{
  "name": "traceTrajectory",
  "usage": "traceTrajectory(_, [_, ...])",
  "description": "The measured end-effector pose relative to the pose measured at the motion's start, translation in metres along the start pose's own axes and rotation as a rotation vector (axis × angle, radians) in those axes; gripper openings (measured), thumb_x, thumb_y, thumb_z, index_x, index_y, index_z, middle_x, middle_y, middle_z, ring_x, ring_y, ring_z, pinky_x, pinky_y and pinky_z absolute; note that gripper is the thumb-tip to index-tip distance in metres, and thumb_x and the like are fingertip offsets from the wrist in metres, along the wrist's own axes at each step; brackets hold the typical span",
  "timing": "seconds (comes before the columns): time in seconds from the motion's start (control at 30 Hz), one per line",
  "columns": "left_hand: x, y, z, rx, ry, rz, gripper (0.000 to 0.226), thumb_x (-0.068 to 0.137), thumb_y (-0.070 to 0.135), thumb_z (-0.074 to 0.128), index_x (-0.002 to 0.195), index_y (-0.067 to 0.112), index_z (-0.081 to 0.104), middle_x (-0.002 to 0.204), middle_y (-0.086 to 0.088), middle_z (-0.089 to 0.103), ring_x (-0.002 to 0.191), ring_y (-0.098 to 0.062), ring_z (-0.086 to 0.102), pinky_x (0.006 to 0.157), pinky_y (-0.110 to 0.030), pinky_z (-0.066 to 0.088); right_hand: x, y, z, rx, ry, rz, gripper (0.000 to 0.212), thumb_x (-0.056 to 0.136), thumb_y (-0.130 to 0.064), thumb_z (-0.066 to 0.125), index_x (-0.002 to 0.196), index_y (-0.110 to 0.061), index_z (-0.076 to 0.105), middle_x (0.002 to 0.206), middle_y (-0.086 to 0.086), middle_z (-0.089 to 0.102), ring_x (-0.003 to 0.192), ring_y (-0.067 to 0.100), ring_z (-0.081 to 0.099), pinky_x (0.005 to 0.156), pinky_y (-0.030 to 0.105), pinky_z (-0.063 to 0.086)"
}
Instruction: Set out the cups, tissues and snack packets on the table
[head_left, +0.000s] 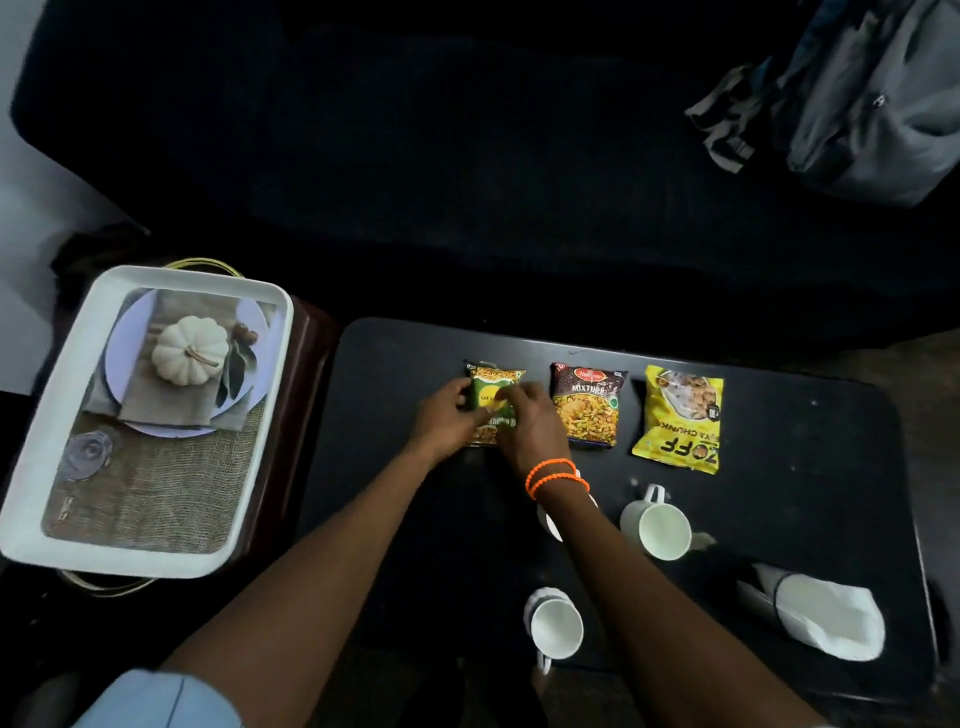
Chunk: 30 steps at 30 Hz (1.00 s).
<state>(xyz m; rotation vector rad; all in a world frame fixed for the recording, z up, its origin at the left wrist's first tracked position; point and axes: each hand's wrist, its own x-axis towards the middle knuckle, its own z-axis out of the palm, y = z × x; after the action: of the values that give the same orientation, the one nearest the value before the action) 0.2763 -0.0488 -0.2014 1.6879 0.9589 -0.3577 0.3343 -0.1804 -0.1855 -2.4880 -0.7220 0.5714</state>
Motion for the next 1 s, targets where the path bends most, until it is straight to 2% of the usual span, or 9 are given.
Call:
traceTrajectory(0.07, [0.005,-0.001,0.008,0.055,0.057,0.071,0.068,0.088,0.022,0.079,0.15,0.018,0.051,0.139,-0.012,0.064,0.124,-0.025,0.063,0.098,-0.03,0.05,0.005,-0.001,-0.002,0.042,0.053,0.023,0.044,0.084,0.006,0.062,0.127,-0.006,0.062,0.127,0.018,0.056,0.108,0.036,0.061,0.088,0.042,0.056])
traceTrajectory(0.23, [0.008,-0.001,0.025,0.114,0.167,0.161,0.063,0.091,0.008,0.073,0.15,0.02,0.052,0.136,-0.012,0.067,0.12,-0.026,0.066,0.101,-0.034,0.055,0.009,0.007,-0.001,0.03,0.046,0.043,0.043,0.089,0.005,0.063,0.13,-0.005,0.063,0.132,0.02,0.056,0.116,0.036,0.06,0.099,0.04,0.053])
traceTrajectory(0.37, [0.009,0.001,0.023,0.118,0.233,0.197,0.062,0.093,0.003,0.071,0.15,0.022,0.052,0.135,-0.011,0.067,0.116,-0.024,0.067,0.09,-0.025,0.052,0.013,0.006,-0.001,0.055,0.021,0.022,0.048,0.084,0.004,0.069,0.131,-0.006,0.063,0.138,0.02,0.054,0.121,0.037,0.058,0.103,0.042,0.051])
traceTrajectory(0.43, [0.008,0.001,0.02,0.147,0.228,0.222,0.062,0.094,0.004,0.07,0.15,0.021,0.052,0.136,-0.012,0.065,0.113,-0.024,0.068,0.091,-0.026,0.053,0.015,0.006,0.002,0.047,0.01,0.026,0.049,0.084,0.002,0.071,0.131,-0.006,0.062,0.14,0.02,0.052,0.124,0.037,0.056,0.104,0.044,0.05])
traceTrajectory(0.57, [0.004,-0.001,0.016,0.281,0.212,0.297,0.059,0.097,0.009,0.066,0.152,0.022,0.049,0.126,-0.015,0.062,0.108,-0.027,0.064,0.099,-0.041,0.056,0.014,0.007,0.007,0.077,0.023,0.039,0.046,0.083,0.002,0.072,0.127,-0.006,0.065,0.139,0.021,0.053,0.123,0.039,0.057,0.102,0.046,0.051])
traceTrajectory(0.8, [0.0,0.005,0.021,0.299,0.188,0.269,0.059,0.099,0.011,0.064,0.154,0.022,0.046,0.125,-0.013,0.057,0.113,-0.026,0.059,0.101,-0.036,0.051,0.013,0.012,0.002,0.09,-0.008,0.045,0.046,0.082,0.0,0.074,0.126,-0.007,0.066,0.137,0.02,0.055,0.12,0.037,0.058,0.102,0.044,0.052])
traceTrajectory(0.9, [-0.001,0.004,0.018,0.298,0.192,0.277,0.058,0.099,0.013,0.064,0.154,0.021,0.046,0.128,-0.012,0.057,0.115,-0.026,0.06,0.103,-0.039,0.052,0.014,0.011,0.001,0.083,-0.017,0.035,0.046,0.083,-0.001,0.074,0.128,-0.007,0.064,0.136,0.019,0.055,0.118,0.036,0.059,0.1,0.042,0.052])
traceTrajectory(1.0, [-0.006,0.006,0.014,0.308,0.209,0.304,0.056,0.102,0.023,0.061,0.155,0.02,0.044,0.13,-0.011,0.056,0.116,-0.024,0.059,0.095,-0.031,0.049,0.013,0.007,-0.007,0.084,-0.028,0.033,0.053,0.084,0.0,0.071,0.135,-0.006,0.059,0.139,0.018,0.052,0.122,0.036,0.057,0.102,0.04,0.049])
